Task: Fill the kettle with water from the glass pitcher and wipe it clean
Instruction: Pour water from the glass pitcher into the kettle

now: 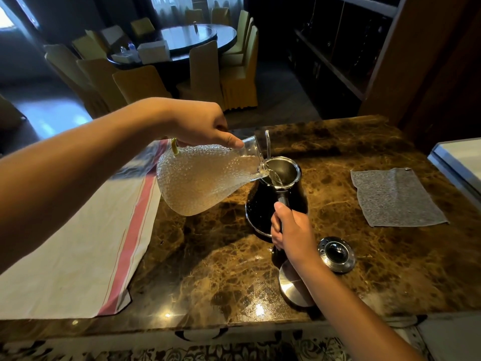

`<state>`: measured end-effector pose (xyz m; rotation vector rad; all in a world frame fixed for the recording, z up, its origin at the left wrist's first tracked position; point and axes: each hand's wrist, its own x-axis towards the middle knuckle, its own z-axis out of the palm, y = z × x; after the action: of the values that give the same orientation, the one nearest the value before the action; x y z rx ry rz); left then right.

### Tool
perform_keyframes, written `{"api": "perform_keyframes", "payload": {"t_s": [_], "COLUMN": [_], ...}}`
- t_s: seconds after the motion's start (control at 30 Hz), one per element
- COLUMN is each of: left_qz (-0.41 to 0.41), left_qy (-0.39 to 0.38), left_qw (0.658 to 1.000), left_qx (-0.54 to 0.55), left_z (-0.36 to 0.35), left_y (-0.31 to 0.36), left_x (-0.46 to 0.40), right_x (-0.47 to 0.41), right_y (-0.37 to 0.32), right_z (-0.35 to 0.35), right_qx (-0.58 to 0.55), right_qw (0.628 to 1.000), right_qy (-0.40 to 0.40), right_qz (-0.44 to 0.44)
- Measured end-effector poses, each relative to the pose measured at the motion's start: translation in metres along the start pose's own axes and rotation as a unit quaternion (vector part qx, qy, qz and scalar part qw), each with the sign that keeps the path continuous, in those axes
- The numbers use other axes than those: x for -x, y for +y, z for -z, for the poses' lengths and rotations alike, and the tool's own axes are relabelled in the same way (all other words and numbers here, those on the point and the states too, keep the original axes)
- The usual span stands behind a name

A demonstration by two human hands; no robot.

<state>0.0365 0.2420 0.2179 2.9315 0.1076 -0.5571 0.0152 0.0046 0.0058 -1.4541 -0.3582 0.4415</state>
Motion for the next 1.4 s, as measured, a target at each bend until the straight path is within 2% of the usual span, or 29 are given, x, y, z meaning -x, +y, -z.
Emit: {"api": "perform_keyframes", "payload": {"t_s": [0.43,1.4], "left_qz": [-0.008,-0.012], "left_qy": [0.051,0.048], "left_qw": [0.998,0.998], "left_qx": [0.048,0.046], "left_z": [-0.016,-0.014], "left_y": [-0.003,-0.004], "left_x": [0.01,0.009], "right_x": [0.0,0.002], "right_y": [0.0,-0.004], "right_z": [0.0,-0.001], "right_qx": [-0.004,-0.007], "right_qw": [1.0,1.0], "right_qy": [-0.002,0.003], "right_qz": [0.0,-0.011]}}
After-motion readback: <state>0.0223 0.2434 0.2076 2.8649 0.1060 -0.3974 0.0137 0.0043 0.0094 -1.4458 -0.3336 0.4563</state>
